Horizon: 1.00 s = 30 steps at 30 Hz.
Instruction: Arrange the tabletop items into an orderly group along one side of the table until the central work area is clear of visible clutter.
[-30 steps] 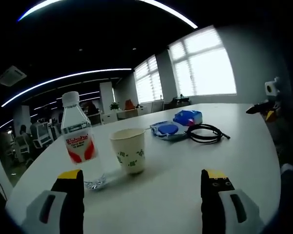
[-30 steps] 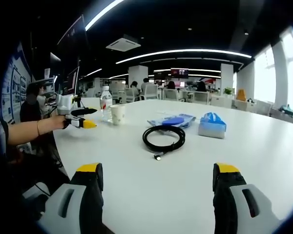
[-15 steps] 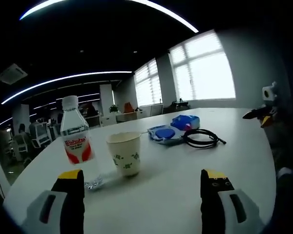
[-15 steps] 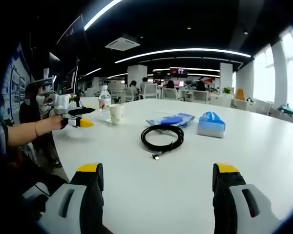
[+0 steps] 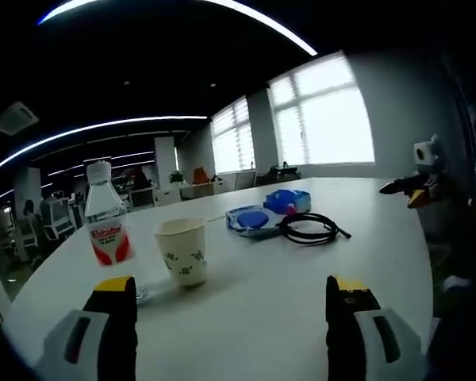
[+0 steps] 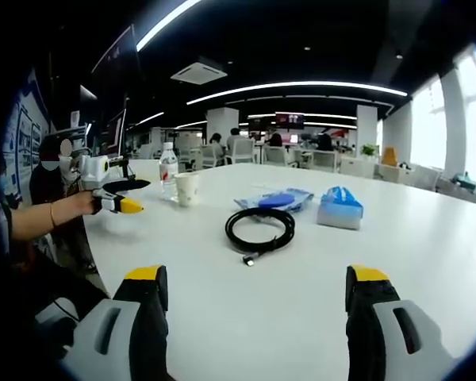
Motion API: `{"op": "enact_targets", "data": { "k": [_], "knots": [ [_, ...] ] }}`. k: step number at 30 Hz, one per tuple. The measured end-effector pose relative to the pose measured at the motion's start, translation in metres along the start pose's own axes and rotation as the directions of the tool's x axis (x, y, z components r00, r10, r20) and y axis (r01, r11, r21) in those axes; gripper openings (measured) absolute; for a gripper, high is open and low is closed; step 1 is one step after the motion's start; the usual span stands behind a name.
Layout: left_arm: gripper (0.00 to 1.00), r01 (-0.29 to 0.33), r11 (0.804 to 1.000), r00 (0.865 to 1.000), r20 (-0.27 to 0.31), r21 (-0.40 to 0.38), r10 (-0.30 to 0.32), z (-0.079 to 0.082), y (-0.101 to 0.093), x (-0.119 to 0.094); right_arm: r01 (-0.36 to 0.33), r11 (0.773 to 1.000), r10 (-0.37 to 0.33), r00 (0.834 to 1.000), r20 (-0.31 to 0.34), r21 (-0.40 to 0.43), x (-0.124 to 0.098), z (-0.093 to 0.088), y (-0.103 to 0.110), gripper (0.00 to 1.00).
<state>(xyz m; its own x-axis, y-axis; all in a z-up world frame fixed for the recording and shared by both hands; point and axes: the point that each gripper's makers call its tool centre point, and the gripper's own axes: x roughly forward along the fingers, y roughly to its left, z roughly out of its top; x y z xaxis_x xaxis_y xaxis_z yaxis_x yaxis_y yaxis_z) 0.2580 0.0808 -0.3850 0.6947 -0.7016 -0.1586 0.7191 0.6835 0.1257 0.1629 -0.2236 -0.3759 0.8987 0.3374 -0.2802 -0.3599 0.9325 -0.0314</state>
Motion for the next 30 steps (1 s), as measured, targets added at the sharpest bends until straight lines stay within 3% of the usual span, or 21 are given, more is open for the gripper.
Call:
{"op": "enact_targets", "data": {
  "k": [19, 30],
  "knots": [
    [0.99, 0.035, 0.999, 0.999, -0.002, 0.004, -0.035, 0.011, -0.023, -0.002, 0.017, 1.0, -0.017, 1.0, -0.009, 0.0, 0.003, -0.001, -0.016, 0.92],
    [0.99, 0.044, 0.999, 0.998, 0.047, -0.019, -0.043, 0.022, -0.036, -0.004, 0.025, 1.0, -0.025, 1.0, -0.008, -0.005, 0.006, 0.002, -0.02, 0.91]
  ]
}}
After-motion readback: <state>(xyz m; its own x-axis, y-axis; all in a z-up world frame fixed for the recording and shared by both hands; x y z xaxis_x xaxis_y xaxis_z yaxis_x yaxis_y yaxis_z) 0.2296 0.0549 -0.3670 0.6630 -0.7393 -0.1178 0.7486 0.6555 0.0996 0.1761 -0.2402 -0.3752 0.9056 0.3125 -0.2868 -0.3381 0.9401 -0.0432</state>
